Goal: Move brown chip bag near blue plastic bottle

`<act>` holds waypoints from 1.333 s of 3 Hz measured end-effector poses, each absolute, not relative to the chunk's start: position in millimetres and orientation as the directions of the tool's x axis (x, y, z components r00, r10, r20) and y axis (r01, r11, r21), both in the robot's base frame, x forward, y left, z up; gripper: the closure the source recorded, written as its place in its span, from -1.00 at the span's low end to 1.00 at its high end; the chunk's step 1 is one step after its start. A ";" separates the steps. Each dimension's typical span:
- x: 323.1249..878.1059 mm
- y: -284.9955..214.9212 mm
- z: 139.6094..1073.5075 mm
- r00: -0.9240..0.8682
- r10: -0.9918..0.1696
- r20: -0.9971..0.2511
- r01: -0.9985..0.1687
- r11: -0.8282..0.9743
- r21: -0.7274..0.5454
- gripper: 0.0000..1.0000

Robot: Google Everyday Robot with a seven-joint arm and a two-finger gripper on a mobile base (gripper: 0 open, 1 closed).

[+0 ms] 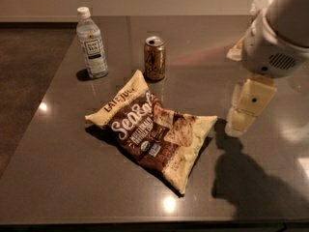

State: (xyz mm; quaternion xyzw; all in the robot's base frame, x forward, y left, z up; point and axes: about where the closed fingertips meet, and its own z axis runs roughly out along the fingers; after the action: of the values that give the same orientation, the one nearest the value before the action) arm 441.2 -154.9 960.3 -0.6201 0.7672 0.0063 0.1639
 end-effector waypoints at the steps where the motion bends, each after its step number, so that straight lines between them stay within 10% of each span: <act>1: 440.6 -110.6 944.0 -0.163 -0.946 -0.281 -0.967 0.209 -0.145 -1.00; 4: 435.8 -6.8 882.7 -0.134 -0.954 -0.269 -0.981 0.166 -0.100 -1.00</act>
Offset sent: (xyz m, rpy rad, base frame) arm -0.0113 0.1342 -0.0634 0.0674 0.1469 0.0833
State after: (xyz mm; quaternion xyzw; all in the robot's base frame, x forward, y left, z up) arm 435.8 -6.8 882.7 -0.6438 0.7513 0.0502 0.1361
